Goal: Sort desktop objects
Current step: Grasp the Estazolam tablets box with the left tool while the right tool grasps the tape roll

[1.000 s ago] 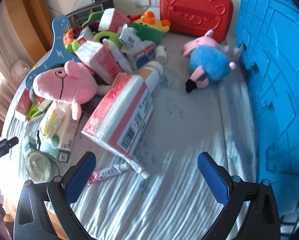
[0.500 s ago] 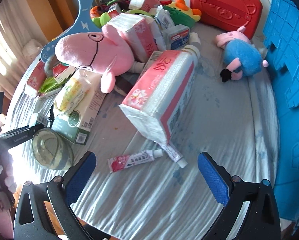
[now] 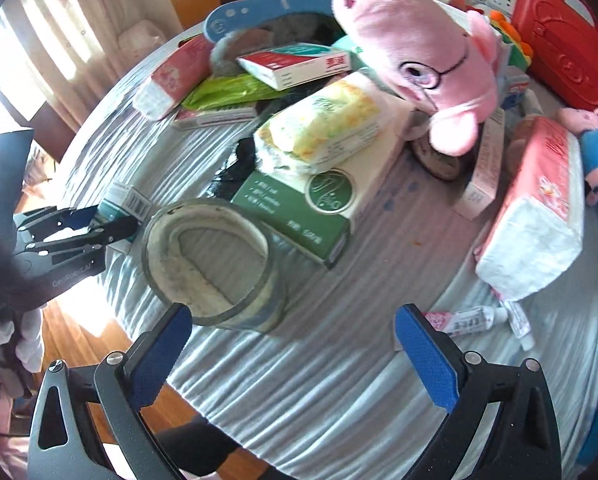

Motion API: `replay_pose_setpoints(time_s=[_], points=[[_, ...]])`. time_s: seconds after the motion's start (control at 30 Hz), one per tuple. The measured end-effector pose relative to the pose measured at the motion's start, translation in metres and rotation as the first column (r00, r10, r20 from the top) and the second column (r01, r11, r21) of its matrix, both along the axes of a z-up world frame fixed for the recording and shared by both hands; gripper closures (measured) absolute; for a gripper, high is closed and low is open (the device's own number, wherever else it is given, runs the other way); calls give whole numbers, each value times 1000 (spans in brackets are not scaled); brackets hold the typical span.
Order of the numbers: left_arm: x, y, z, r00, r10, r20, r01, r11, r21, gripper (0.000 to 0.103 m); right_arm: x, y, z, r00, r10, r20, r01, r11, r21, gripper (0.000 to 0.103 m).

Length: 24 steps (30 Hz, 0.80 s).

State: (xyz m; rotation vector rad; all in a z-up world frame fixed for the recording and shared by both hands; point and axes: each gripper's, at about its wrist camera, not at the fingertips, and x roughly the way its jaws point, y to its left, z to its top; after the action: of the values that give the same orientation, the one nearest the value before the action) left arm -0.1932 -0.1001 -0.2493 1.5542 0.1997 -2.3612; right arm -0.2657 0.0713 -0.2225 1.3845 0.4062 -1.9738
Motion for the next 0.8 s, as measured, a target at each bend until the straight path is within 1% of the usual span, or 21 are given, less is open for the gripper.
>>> replay_pose_setpoints(time_s=[0.13, 0.2, 0.33, 0.43, 0.5, 0.53, 0.6, 0.73, 0.8], points=[[15, 11, 0, 999, 47, -26, -47, 999, -8, 66, 10, -12, -9, 994, 103, -25, -104, 995, -11, 0], [19, 19, 0, 997, 70, -42, -71, 997, -15, 66, 12, -14, -14, 988, 147, -56, -148, 989, -21, 0], [22, 32, -5, 990, 117, -80, -122, 991, -60, 66, 11, -16, -32, 974, 203, -96, -212, 972, -97, 0], [21, 36, -7, 982, 151, -111, -158, 986, -61, 66, 5, -17, -45, 974, 201, -105, -214, 967, -138, 0], [19, 36, -11, 979, 168, -111, -176, 982, -66, 66, 5, -18, -46, 969, 200, -146, -223, 961, -164, 0], [18, 28, -14, 978, 175, -112, -183, 981, -61, 66, 5, -18, -46, 967, 198, -159, -224, 960, -170, 0], [19, 28, -13, 976, 181, -119, -188, 981, -52, 66, 6, -18, -48, 966, 179, -188, -215, 958, -190, 0], [22, 24, -16, 969, 197, -150, -204, 978, -32, 66, 3, -19, -47, 970, 164, -179, -199, 960, -197, 0], [20, 23, -16, 971, 190, -146, -197, 980, -30, 66, 3, -22, -46, 968, 175, -179, -206, 963, -173, 0]])
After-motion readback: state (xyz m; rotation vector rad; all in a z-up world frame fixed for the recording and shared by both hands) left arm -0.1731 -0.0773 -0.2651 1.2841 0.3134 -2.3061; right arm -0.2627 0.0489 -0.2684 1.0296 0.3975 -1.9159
